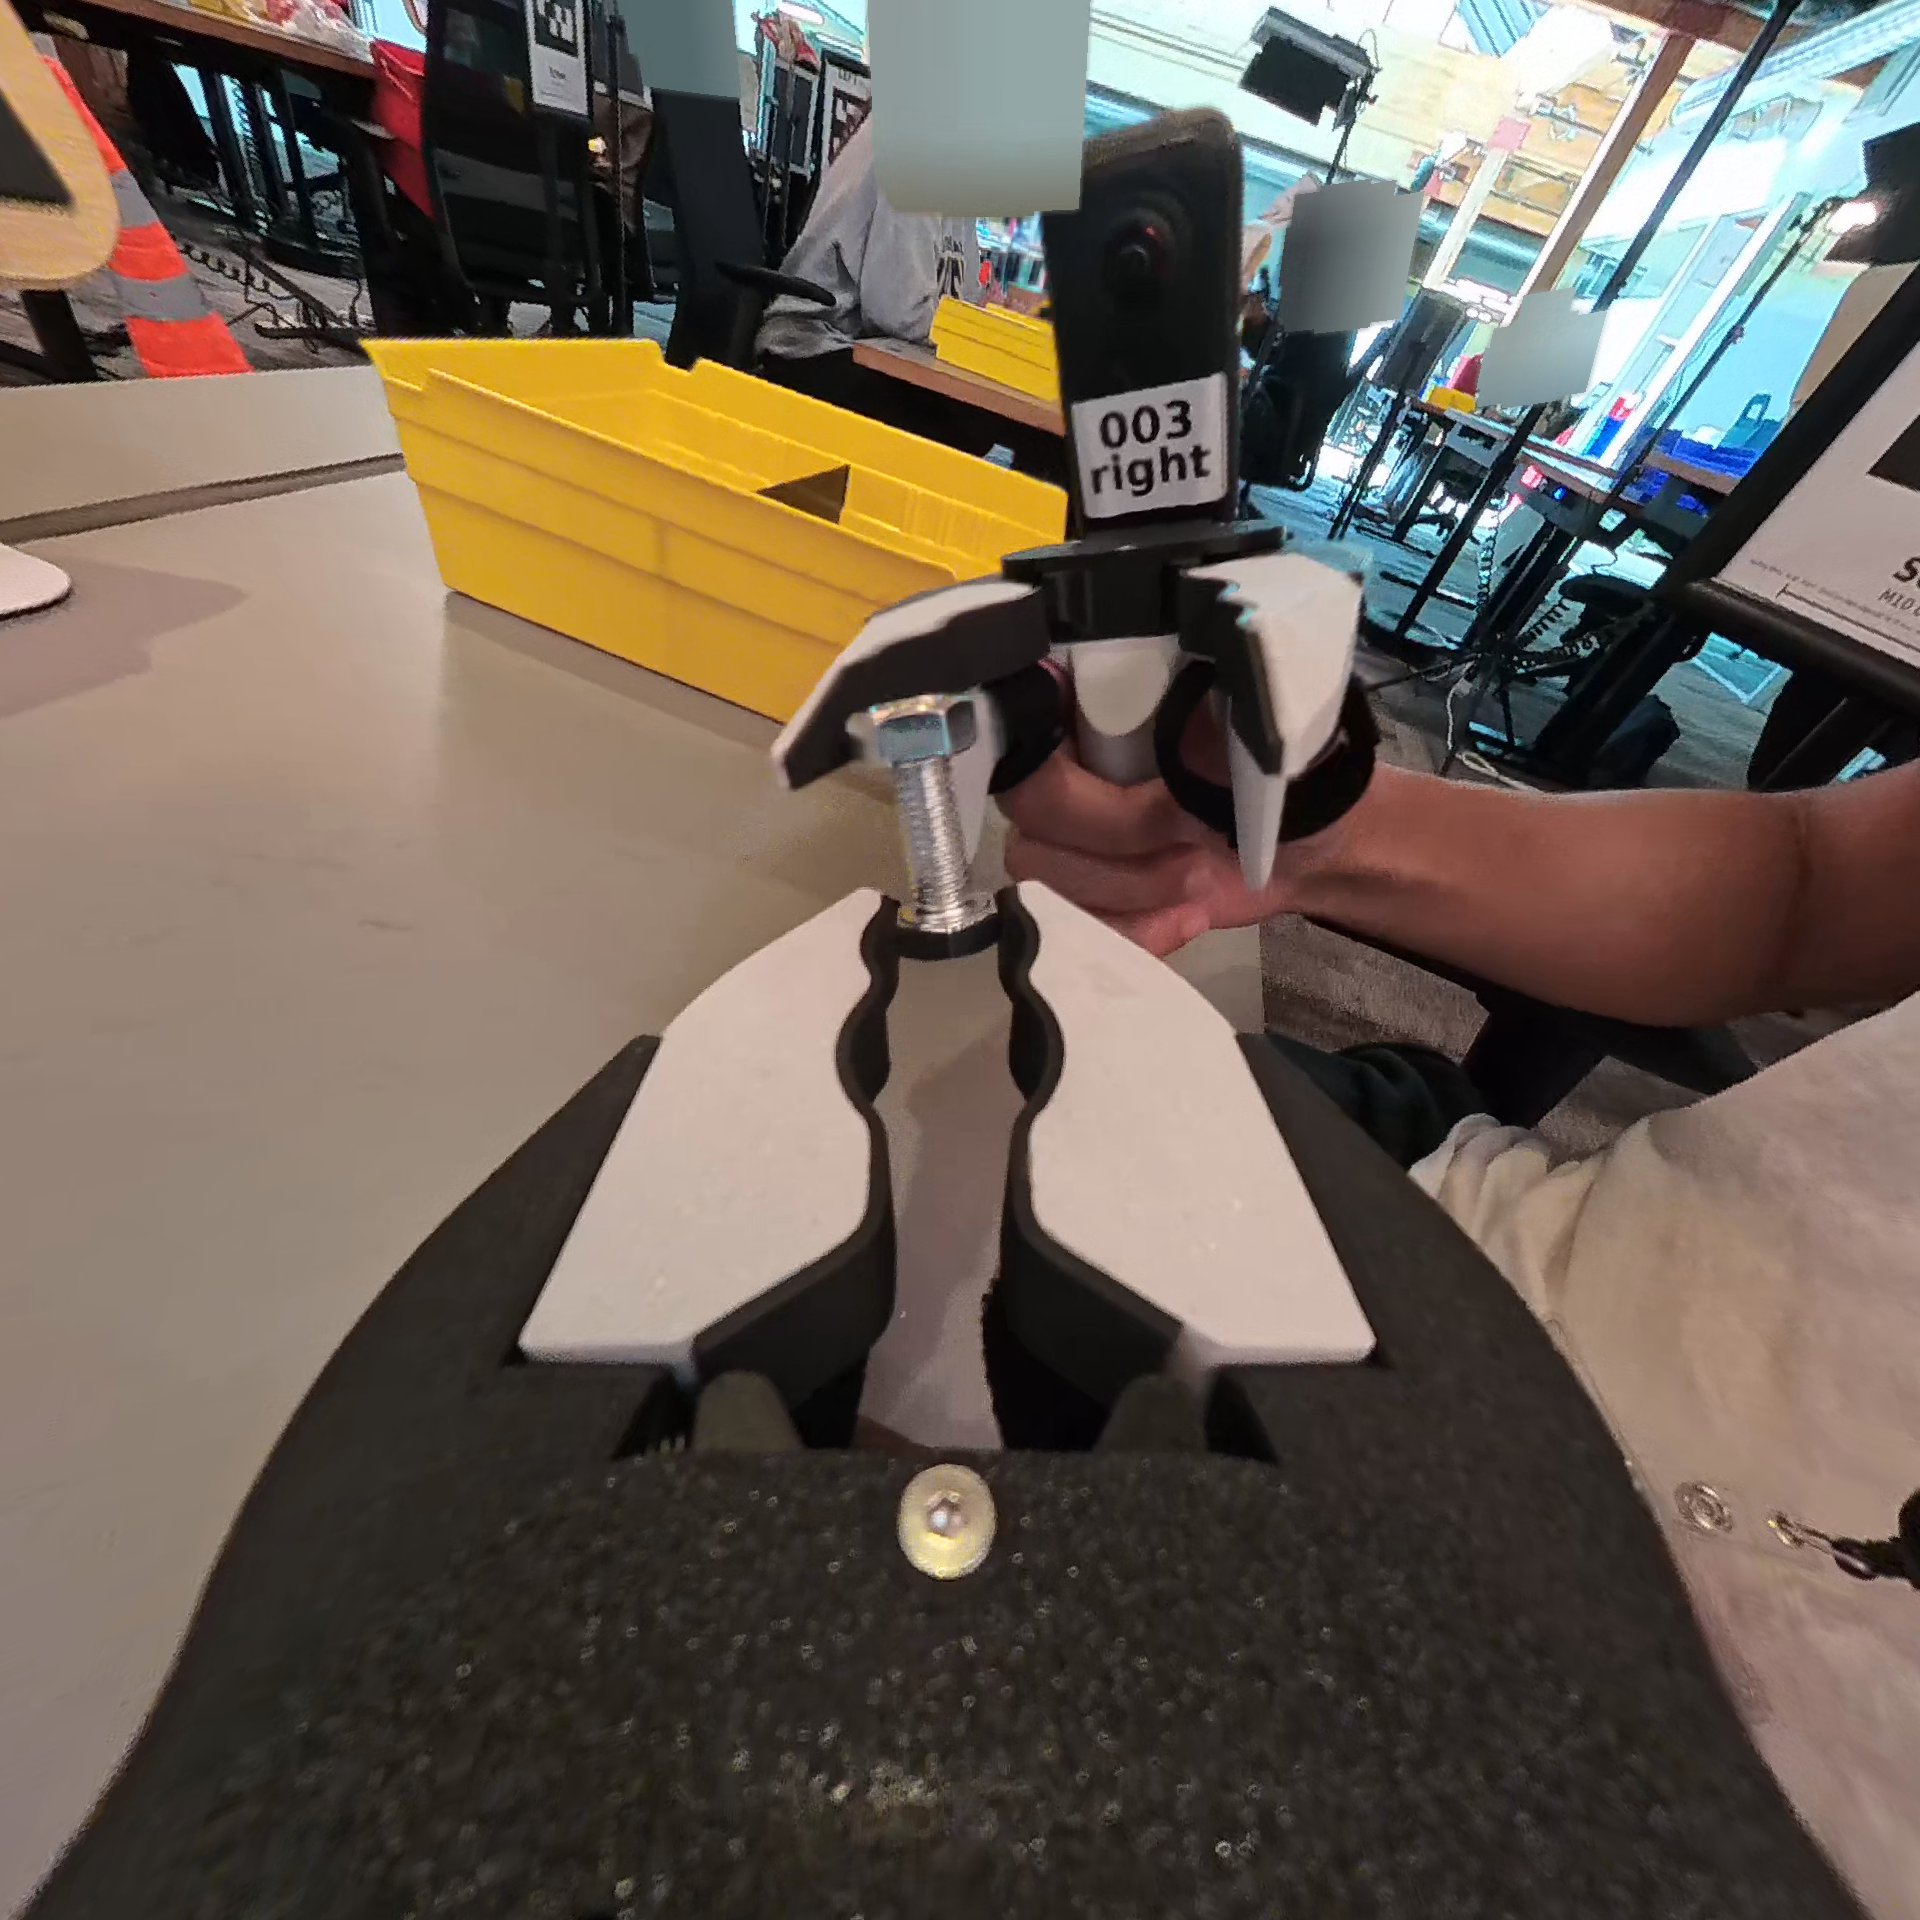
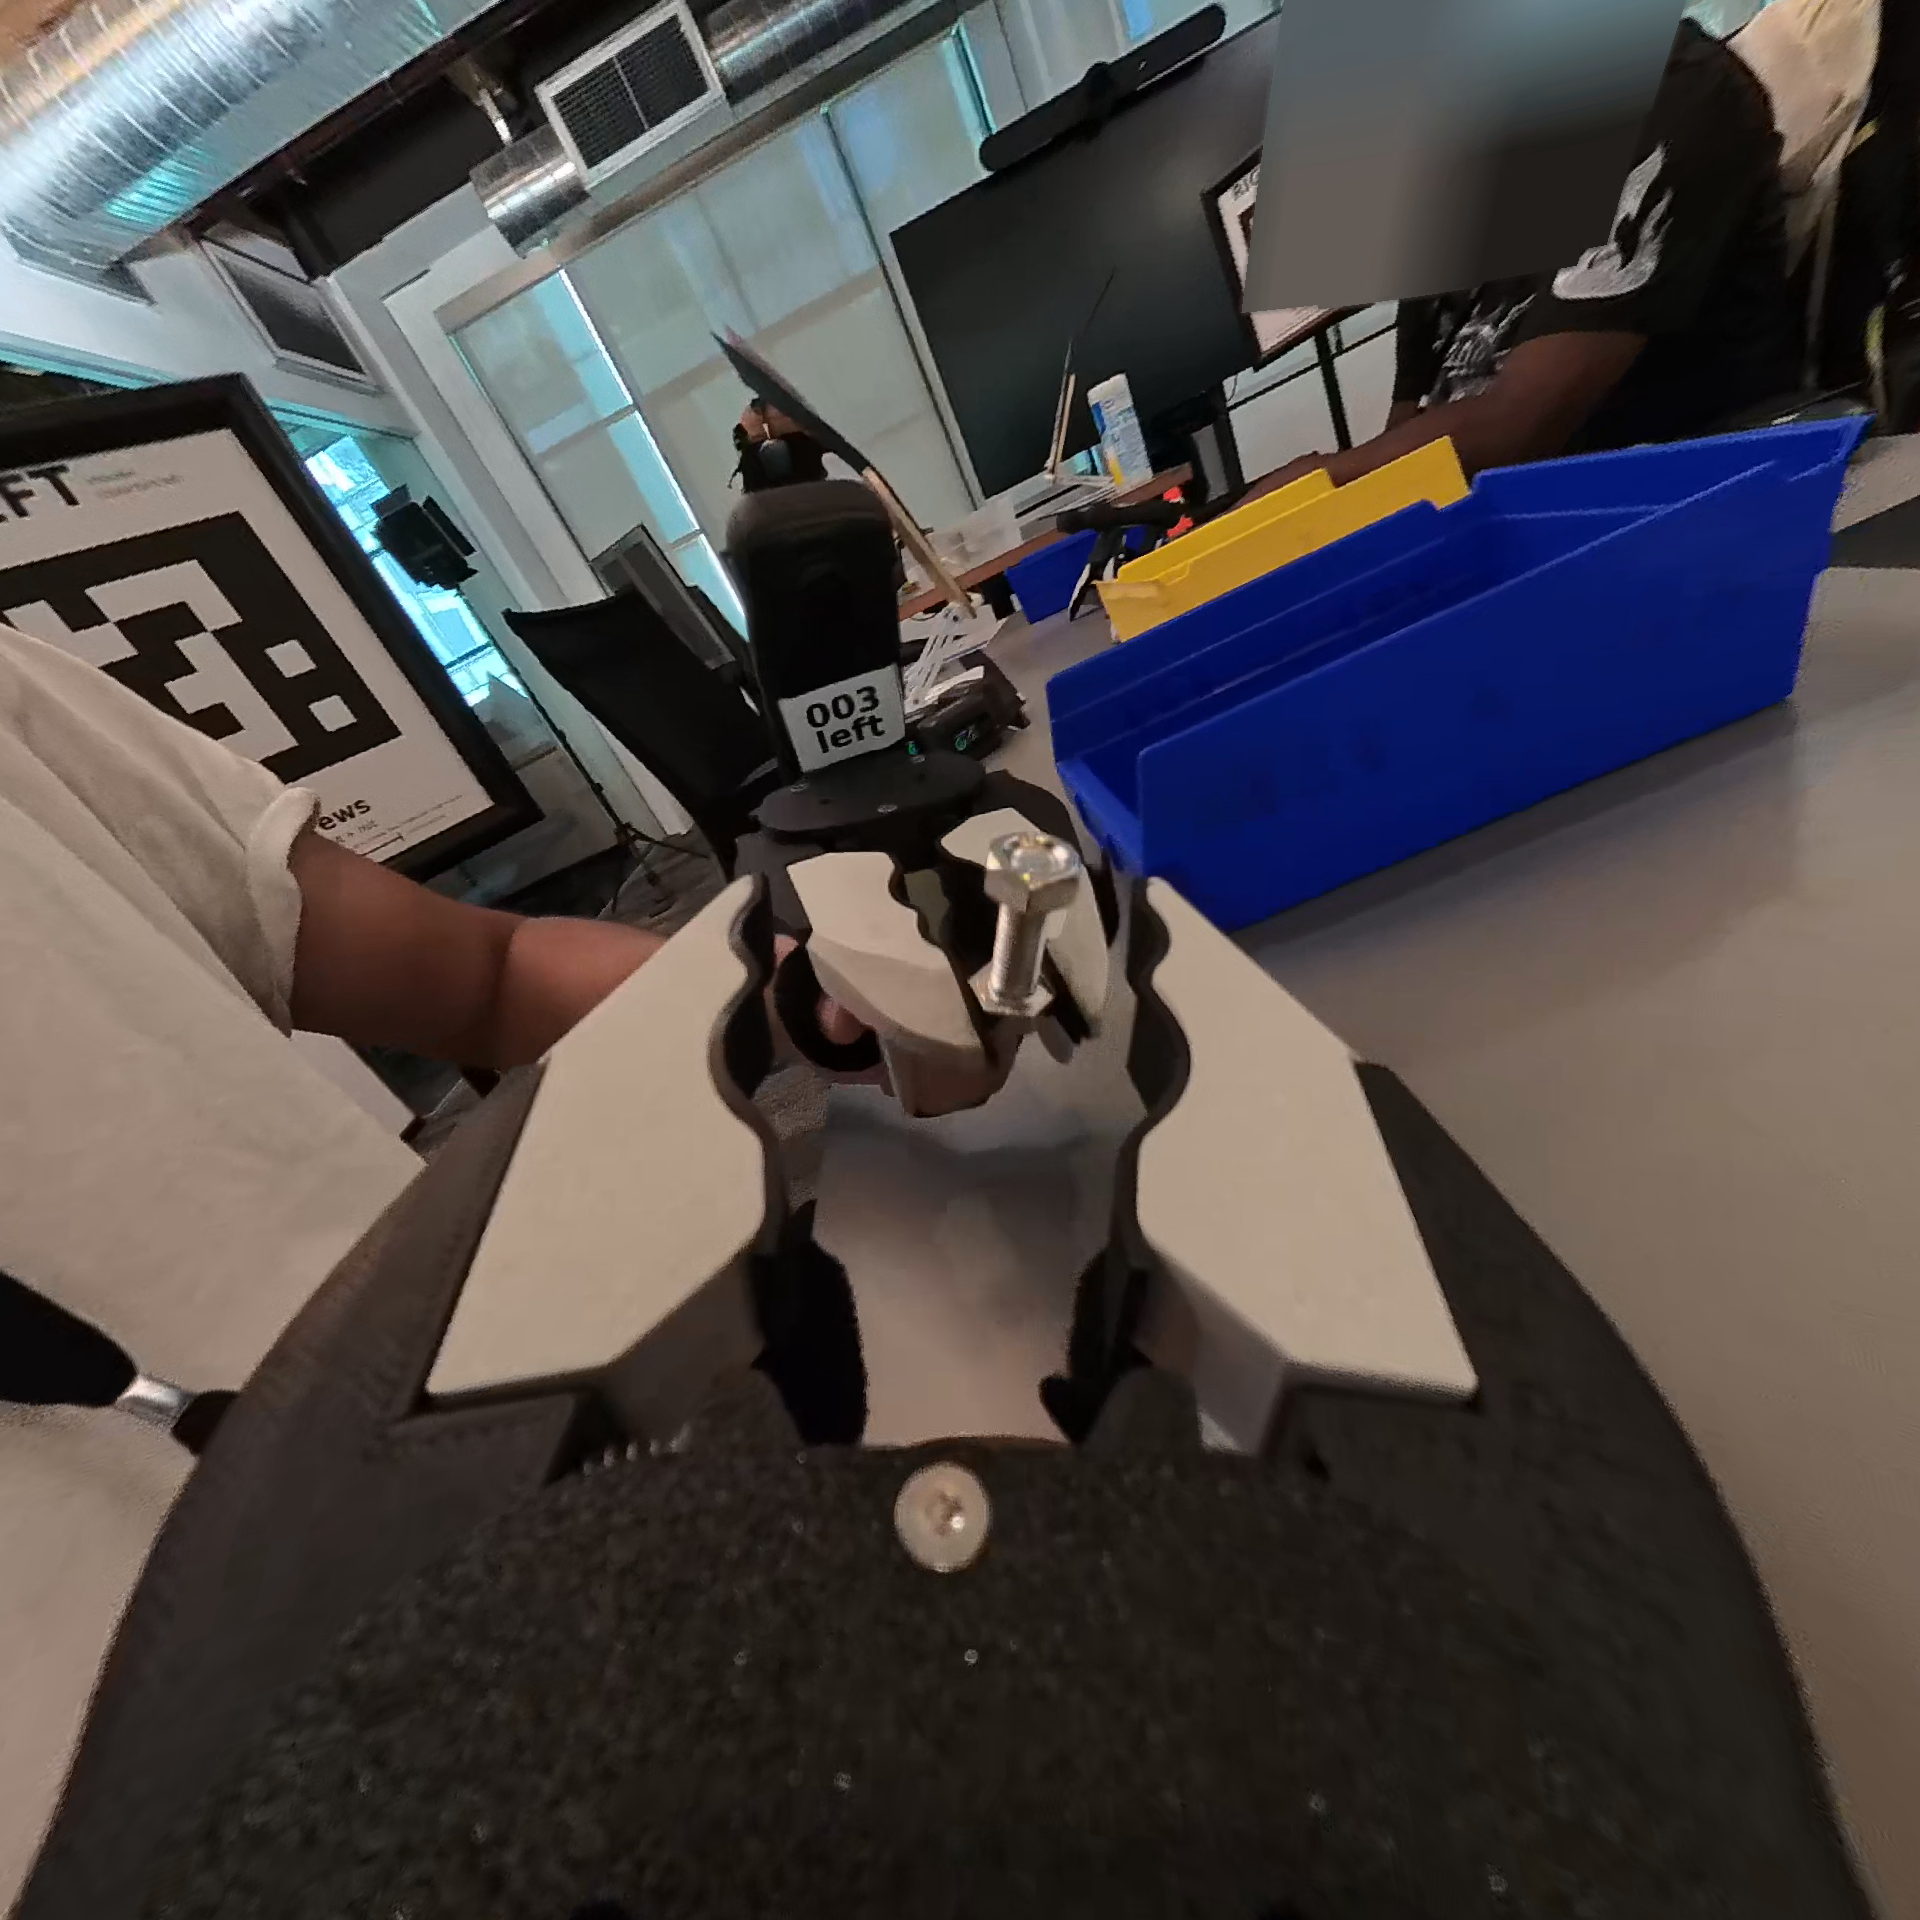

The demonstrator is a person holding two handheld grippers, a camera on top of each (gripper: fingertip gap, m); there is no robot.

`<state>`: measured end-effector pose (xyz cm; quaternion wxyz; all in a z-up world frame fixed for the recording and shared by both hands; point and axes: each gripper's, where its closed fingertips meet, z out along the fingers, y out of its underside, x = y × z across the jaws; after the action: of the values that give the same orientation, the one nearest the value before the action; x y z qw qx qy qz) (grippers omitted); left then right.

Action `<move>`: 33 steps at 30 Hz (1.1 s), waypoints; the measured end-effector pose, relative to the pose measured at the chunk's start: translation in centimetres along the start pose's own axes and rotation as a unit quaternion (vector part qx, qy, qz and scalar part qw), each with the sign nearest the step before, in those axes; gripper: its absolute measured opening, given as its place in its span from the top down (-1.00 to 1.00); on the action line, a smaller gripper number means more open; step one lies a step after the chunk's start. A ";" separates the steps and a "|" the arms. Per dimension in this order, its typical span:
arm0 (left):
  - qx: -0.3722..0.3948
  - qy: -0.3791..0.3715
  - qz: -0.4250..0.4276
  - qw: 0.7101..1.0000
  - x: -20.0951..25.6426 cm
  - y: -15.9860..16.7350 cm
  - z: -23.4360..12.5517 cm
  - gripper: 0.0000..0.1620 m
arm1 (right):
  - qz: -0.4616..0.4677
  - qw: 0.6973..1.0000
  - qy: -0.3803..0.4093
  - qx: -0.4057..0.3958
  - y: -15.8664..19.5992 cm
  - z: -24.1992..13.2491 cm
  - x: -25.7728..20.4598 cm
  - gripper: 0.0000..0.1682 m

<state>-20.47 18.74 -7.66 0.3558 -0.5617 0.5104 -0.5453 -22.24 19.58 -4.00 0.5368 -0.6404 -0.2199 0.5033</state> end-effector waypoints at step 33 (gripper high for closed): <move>0.033 -0.044 0.058 0.997 -0.2 -1.5 -1.1 0.78 | -0.006 1.000 0.011 0.025 -2.0 0.3 -1.3 0.21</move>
<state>-21.29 19.42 -6.10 0.4275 -0.5422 0.5077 -0.5154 -22.44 19.34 -1.60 0.5580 -0.6308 -0.2049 0.4987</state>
